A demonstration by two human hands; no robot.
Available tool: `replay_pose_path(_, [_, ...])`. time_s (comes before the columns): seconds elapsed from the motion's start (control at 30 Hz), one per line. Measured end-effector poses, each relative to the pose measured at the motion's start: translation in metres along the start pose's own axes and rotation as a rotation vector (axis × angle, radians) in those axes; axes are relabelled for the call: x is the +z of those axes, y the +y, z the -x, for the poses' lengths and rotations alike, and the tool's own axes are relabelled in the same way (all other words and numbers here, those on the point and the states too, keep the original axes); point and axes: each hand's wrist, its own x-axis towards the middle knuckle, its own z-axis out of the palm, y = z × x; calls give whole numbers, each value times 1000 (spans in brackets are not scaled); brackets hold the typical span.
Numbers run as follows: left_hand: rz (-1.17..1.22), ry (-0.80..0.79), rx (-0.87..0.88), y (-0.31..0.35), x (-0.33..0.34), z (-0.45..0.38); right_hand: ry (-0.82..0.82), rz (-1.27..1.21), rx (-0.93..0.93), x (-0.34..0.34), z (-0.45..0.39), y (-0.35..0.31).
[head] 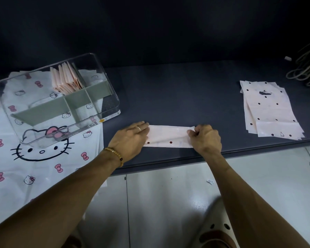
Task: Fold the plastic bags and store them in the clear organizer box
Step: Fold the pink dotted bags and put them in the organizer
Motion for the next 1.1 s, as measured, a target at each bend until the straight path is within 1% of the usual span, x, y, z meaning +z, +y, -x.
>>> replay_pose_path(0.07, [-2,-19,-2,-5,6,8,52,-16,29,-2,1,-3])
replay_pose_path(0.1, [-10,-39,-2,-6,9,10,135,16,9,-1,5,-7])
replay_pose_path(0.13, [-10,-54,-6,-6,11,11,245,78,-67,1,12,-14])
replay_pose_path(0.17, [-7,-46,-9,-5,12,11,335,131,-197,7,20,-23])
replay_pose_path(0.2, [4,-30,-12,-3,12,10,383,139,-368,15,29,-33])
replay_pose_path(0.23, [21,-6,-14,-1,11,9,365,118,-549,27,38,-43])
replay_pose_path(0.27, [34,5,-17,0,10,8,273,112,-692,40,46,-51])
replay_pose_path(0.3, [41,5,-19,1,10,9,141,135,-764,53,53,-55])
replay_pose_path(0.33, [41,0,-19,1,10,10,31,158,-782,61,59,-55])
replay_pose_path(0.37, [38,3,-15,1,10,11,-24,164,-781,67,59,-51])
replay_pose_path(0.5, [25,-3,-13,1,9,11,15,153,-835,56,48,-24])
replay_pose_path(0.57, [12,-13,-13,2,9,11,-2,193,-827,43,36,-7])
replay_pose_path(0.63, [-4,-14,-6,0,10,11,-31,268,-780,32,25,14])
replay_pose_path(0.73, [-14,-42,-23,0,11,12,-44,310,-733,15,14,43])
replay_pose_path(0.83, [-72,-45,-42,6,10,19,-83,396,-633,6,11,51])
replay_pose_path(0.9, [-144,-29,-56,17,8,28,5,433,-564,5,21,45])
replay_pose_path(0.93, [-169,-14,-67,23,7,33,95,408,-577,6,31,38])
replay_pose_path(1.0, [-204,32,-87,33,7,44,250,282,-692,15,54,25])
replay_pose_path(1.03, [-210,44,-91,36,7,51,278,224,-768,22,67,20])
replay_pose_path(1.1, [-206,19,-75,42,6,64,215,235,-861,34,87,13])
